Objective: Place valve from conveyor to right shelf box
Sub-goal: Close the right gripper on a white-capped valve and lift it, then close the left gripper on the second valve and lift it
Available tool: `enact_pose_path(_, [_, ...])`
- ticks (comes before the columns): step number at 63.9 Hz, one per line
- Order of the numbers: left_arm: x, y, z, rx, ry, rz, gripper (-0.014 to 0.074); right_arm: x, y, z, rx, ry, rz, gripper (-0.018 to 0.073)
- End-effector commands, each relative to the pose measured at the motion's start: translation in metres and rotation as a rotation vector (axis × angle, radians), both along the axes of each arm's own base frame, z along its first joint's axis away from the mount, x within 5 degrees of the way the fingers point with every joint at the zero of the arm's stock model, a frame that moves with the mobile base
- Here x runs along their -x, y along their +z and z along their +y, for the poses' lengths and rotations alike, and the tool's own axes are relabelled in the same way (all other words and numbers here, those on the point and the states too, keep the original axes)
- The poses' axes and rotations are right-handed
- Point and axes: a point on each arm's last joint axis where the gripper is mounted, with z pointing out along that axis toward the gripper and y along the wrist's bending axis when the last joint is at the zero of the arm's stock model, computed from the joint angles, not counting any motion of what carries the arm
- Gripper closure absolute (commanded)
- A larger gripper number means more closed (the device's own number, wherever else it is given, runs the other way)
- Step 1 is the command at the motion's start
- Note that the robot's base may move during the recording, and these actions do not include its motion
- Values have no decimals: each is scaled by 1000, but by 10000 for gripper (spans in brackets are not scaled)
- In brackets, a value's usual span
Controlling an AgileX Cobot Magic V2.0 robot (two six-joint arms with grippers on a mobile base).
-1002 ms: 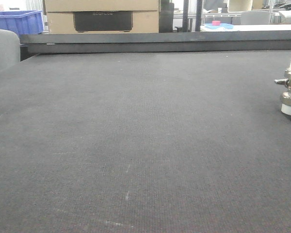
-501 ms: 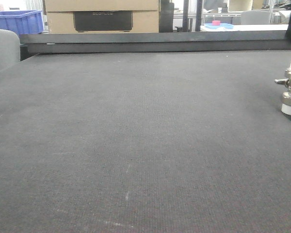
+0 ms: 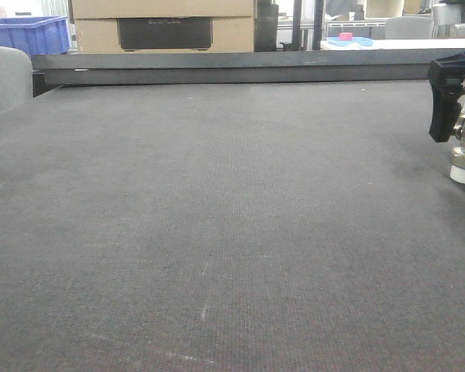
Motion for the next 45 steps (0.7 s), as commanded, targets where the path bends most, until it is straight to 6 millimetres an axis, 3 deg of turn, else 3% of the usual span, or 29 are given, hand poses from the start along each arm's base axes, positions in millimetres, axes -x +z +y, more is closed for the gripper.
enact_pose_path(1, [0, 3, -1, 13, -7, -11, -1, -1, 4, -2, 2, -2, -19, 69])
enact_pose_path(7, [0, 3, -1, 13, -7, -11, -1, 0, 4, -2, 3, -2, -6, 298])
enact_pose_path(9, [0, 3, -1, 13, -5, -11, 0, 1, 3, -2, 3, -1, 1, 466])
enact_pose_path(15, [-3, 5, -1, 11, -6, 33, 22, 2, 4, -2, 3, 0, 14, 725])
enact_pose_path(29, [-29, 19, -2, -1, -7, 253, 50, 16, 37, -2, -5, 0, -74, 713])
enact_pose_path(45, [-89, 32, 17, 8, 94, 542, 50, 68, 87, 0, -45, -11, -253, 713])
